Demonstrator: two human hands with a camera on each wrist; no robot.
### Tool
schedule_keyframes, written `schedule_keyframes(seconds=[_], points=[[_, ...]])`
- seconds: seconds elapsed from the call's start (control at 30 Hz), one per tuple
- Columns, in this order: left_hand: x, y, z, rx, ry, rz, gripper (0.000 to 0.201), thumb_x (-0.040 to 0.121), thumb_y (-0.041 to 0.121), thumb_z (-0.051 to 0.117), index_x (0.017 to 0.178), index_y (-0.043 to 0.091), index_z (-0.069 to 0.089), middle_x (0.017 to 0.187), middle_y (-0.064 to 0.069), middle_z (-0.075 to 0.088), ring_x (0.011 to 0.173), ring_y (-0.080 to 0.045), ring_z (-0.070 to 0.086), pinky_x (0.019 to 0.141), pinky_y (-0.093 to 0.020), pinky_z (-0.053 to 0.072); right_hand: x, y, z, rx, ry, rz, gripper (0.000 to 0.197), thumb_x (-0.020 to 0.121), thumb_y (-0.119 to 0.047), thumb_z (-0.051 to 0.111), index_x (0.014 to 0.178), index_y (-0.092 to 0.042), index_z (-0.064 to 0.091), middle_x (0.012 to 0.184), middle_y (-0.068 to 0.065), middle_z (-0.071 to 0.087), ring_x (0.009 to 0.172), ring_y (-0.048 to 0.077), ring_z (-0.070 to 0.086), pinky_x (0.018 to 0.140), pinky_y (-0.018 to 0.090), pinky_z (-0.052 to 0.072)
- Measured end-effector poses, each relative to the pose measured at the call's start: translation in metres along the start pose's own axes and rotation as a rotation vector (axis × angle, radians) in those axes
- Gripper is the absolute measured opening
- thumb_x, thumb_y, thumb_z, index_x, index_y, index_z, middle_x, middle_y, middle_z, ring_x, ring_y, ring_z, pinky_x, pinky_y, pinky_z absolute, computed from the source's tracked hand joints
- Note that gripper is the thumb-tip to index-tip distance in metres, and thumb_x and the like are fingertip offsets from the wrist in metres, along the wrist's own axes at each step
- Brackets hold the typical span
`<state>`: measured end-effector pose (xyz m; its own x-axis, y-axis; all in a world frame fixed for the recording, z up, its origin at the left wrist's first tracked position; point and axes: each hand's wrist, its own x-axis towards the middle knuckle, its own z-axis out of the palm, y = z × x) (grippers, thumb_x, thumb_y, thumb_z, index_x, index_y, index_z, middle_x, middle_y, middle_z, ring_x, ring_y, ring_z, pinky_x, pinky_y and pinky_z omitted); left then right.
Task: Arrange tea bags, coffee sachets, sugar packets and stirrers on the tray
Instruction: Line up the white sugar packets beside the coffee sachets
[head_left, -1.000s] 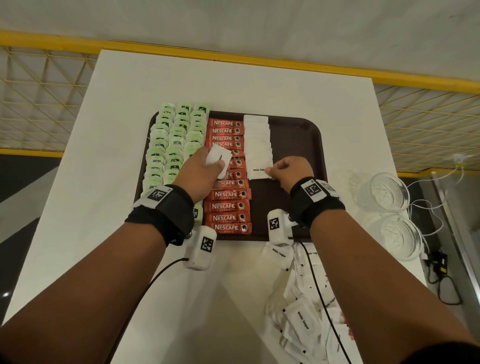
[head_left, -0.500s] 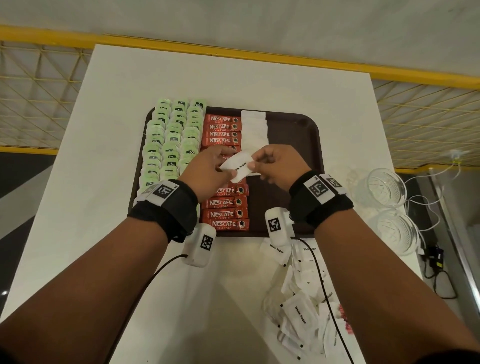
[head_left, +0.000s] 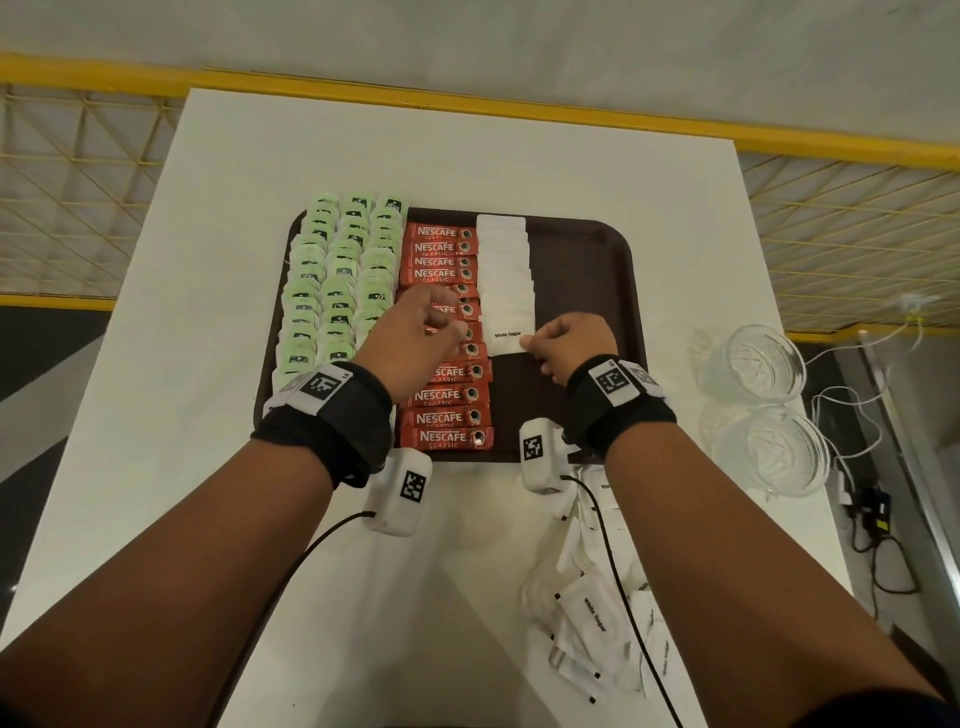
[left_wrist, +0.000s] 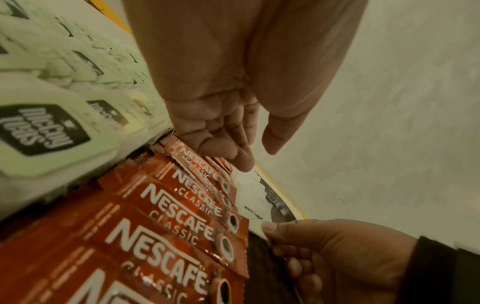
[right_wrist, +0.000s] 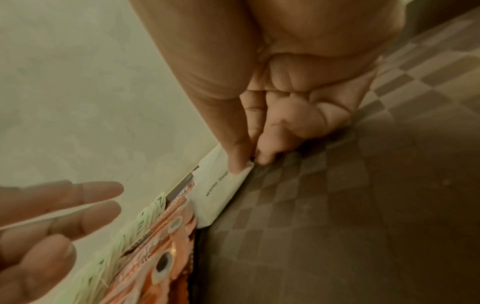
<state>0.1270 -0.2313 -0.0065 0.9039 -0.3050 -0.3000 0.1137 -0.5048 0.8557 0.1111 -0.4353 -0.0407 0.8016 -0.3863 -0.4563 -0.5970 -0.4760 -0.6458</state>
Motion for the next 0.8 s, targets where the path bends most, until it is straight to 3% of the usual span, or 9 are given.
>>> schedule_keyframes(seconds=[0.17,0.33,0.43,0.57,0.7,0.8], points=[[-0.012,0.004,0.004,0.029,0.011,0.015,0.027,0.097,0.027,0.057,0.123,0.022,0.052,0.104,0.005,0.062,0.087,-0.009,0.066,0.067,-0.024,0.043,-0.010,0.001,-0.012,-0.076,0.031,-0.044,0.028,0.082,-0.039,0.074,0.087,-0.015,0.062,0.086,0.003,0.067,0.081,0.019,0.064,0.078,0.036,0.055],[-0.035,0.023,0.018,0.140,0.006,0.084,0.018,0.097,0.028,0.056,0.113,0.022,0.059,0.101,0.007,0.062,0.086,-0.003,0.061,0.069,-0.013,0.040,-0.057,0.009,-0.049,-0.055,-0.003,-0.162,0.026,0.084,-0.043,0.070,0.086,-0.020,0.061,0.082,0.000,0.064,0.075,0.016,0.063,0.068,0.031,0.052],[-0.058,0.032,0.036,0.144,-0.061,0.087,0.014,0.098,0.025,0.056,0.110,0.021,0.060,0.095,0.008,0.062,0.081,-0.005,0.063,0.068,-0.013,0.042,-0.097,0.024,-0.074,-0.045,-0.076,-0.231,0.024,0.086,-0.040,0.069,0.092,-0.018,0.063,0.079,-0.003,0.062,0.070,0.012,0.061,0.063,0.025,0.048],[-0.096,0.029,0.066,0.173,-0.205,0.057,0.011,0.097,0.026,0.057,0.105,0.020,0.062,0.092,0.007,0.063,0.084,-0.013,0.066,0.067,-0.020,0.048,-0.140,0.068,-0.094,-0.148,-0.157,-0.292,0.016,0.084,-0.032,0.072,0.090,-0.018,0.065,0.083,-0.006,0.064,0.076,0.010,0.060,0.071,0.028,0.050],[-0.127,0.017,0.093,0.362,-0.321,-0.005,0.023,0.095,0.038,0.058,0.106,0.018,0.063,0.100,0.005,0.064,0.092,-0.015,0.060,0.077,-0.028,0.048,-0.174,0.115,-0.095,-0.330,-0.289,-0.317,0.017,0.082,-0.026,0.075,0.095,-0.019,0.067,0.093,-0.007,0.064,0.072,-0.003,0.051,0.066,0.012,0.038],[-0.144,0.006,0.111,0.552,-0.390,-0.078,0.042,0.091,0.052,0.059,0.115,0.016,0.058,0.111,0.001,0.061,0.096,-0.016,0.056,0.081,-0.031,0.045,-0.192,0.137,-0.091,-0.507,-0.389,-0.308,0.031,0.079,-0.027,0.076,0.107,-0.024,0.063,0.105,-0.006,0.060,0.078,0.003,0.052,0.073,0.019,0.041]])
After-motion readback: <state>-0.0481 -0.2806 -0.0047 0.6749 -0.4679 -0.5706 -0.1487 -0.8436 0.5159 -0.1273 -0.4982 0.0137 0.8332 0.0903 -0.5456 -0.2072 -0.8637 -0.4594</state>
